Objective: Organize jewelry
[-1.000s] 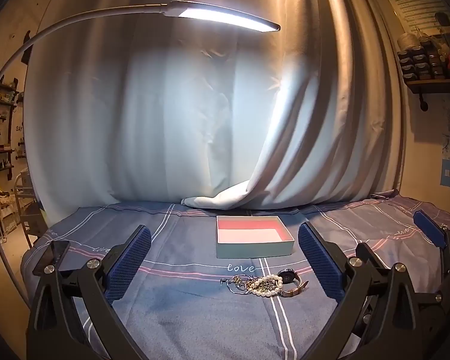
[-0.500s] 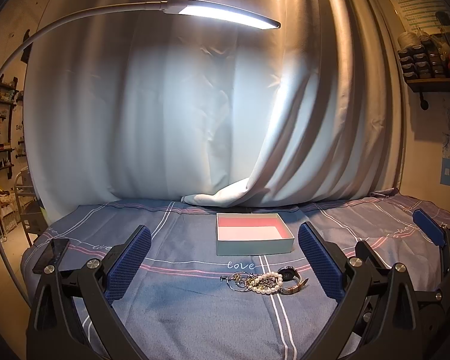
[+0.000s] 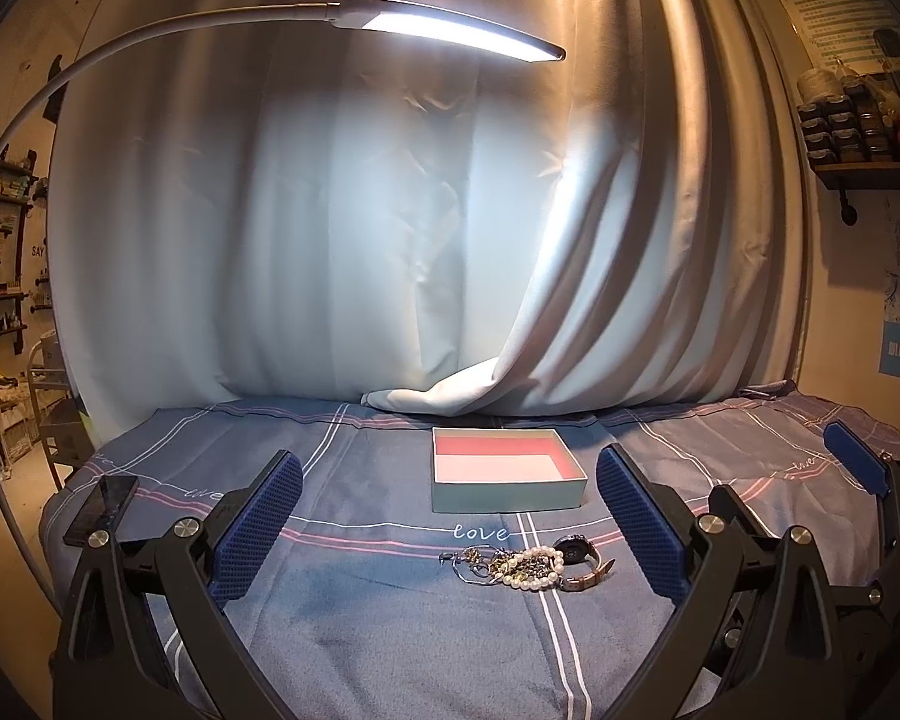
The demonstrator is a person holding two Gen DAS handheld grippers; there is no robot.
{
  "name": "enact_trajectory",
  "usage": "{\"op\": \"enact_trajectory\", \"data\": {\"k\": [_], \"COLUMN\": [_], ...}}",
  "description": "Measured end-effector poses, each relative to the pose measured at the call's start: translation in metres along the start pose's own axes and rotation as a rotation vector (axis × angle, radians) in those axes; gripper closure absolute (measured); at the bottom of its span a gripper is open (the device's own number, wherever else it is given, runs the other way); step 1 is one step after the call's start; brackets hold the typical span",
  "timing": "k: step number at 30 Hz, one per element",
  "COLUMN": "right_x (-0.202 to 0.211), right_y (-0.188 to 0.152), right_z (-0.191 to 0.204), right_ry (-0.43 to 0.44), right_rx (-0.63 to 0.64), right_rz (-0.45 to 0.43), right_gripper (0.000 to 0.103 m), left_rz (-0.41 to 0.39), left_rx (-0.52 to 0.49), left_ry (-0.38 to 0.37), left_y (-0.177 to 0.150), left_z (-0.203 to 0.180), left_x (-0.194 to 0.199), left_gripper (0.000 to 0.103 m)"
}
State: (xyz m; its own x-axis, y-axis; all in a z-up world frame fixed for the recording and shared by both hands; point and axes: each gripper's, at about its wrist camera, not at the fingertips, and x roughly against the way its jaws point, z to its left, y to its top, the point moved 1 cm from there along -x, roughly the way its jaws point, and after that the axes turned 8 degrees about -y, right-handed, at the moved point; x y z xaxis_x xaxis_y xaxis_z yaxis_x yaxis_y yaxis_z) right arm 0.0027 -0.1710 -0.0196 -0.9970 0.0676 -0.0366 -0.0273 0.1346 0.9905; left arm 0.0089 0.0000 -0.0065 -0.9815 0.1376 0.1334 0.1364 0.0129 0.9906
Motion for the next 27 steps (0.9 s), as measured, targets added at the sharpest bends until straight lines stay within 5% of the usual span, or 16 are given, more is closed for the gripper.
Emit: {"op": "enact_trajectory", "data": {"k": [23, 27], "right_x": [0.000, -0.013], "right_y": [0.002, 0.001], "right_z": [-0.001, 0.001], "right_ry": [0.006, 0.011], "right_rx": [0.005, 0.025], "right_rz": [0.007, 0.074], "right_gripper": [0.005, 0.005], "left_rz": [-0.043, 0.044], "left_rx": [-0.020, 0.056], "left_ry": [-0.019, -0.078], "left_y": [0.005, 0.005], "left_z": [-0.004, 0.007], "left_x": [0.004, -0.008], "left_gripper": [0.006, 0.006]}}
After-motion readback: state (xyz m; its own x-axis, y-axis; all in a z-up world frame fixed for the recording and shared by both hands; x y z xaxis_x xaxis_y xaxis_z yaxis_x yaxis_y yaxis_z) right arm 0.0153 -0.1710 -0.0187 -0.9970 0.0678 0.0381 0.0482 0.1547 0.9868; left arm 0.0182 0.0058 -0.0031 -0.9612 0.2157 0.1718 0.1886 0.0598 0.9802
